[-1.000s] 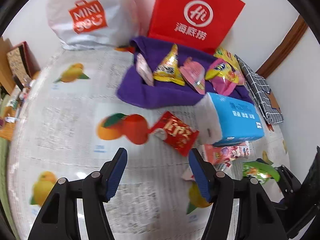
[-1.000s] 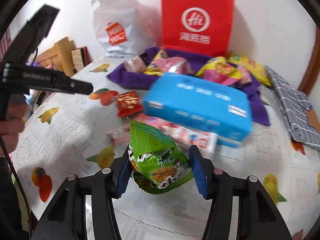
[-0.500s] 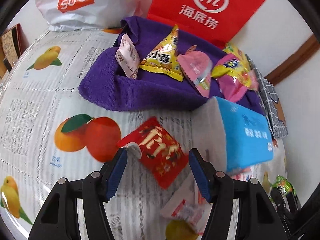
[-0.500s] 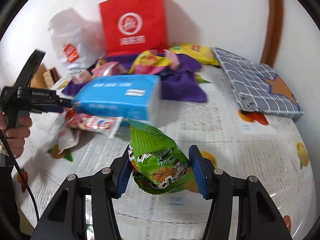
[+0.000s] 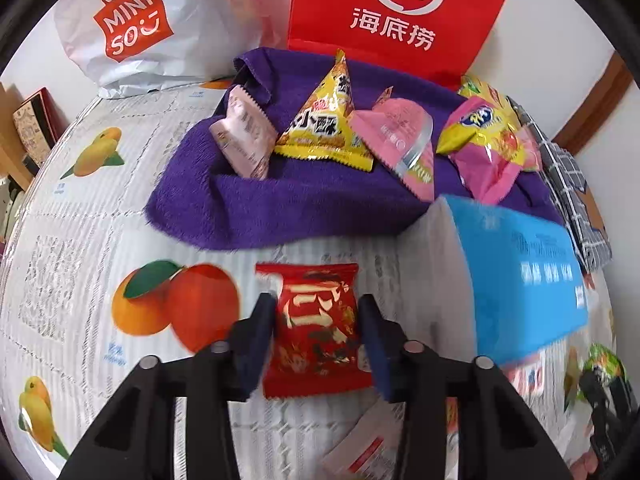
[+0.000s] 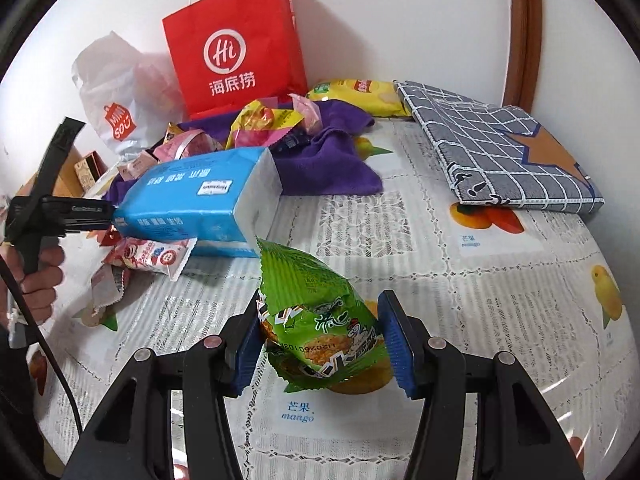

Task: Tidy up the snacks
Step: 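Grasp the green snack bag with the right gripper while the left grasps the red packet, then lift both held packets and carry them toward the purple towel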

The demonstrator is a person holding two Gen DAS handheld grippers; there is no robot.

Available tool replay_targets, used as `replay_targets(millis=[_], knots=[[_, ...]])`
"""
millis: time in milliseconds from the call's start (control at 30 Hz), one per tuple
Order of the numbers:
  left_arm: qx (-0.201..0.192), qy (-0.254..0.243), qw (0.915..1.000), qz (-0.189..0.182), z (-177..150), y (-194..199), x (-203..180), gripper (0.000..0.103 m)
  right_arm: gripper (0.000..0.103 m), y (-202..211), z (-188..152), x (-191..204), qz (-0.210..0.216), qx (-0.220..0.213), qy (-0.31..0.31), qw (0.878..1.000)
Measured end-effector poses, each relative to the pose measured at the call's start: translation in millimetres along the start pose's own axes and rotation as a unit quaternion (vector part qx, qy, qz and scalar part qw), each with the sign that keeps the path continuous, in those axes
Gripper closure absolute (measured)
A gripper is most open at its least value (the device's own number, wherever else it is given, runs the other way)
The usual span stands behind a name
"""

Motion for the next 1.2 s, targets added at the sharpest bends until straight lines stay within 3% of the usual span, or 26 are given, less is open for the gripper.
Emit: replay_targets(millis=[200,333,533,867,1067,1200], knots=[[-0.006,-0.022,0.9997,0.007,-23,20,22,0.066,0.048,-8,3,14,0.001,0.004,0.014,1.0],[-0.004,-0.038,0.9993,0.001,-42,27,27,0.061,0.048,-14,4,20,-0.005,0.009,0.014,1.0],[-0.049,-0.063,0.9962,0.036,-54,29,20,0.064,0.048,-18,8,19,-0.007,0.015,-0.003,1.0],[-0.098,-0.077,0.9916,0.034,-65,36,25,0.062,0.048,-27,8,19,-0.02,0.011,-0.013,1.0],[-0.095,-0.062,0.9934,0.014,-63,37,29,0.062,0.047,-32,7,17,-0.013,0.022,-0.016,1.0],[-0.098,-0.072,0.9921,0.029,-65,35,25,0.061,0.046,-36,5,13,0.0,0.028,-0.031,0.999]])
Point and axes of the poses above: each gripper's, at about its wrist camera, not at the fingertips, and y roughly against the way its jaws point, x to its left, z to its top, the point moved 3 cm from there along -y, roughly the way its jaws point, and after that the axes turned 12 degrees about y, right-handed, at the moved point
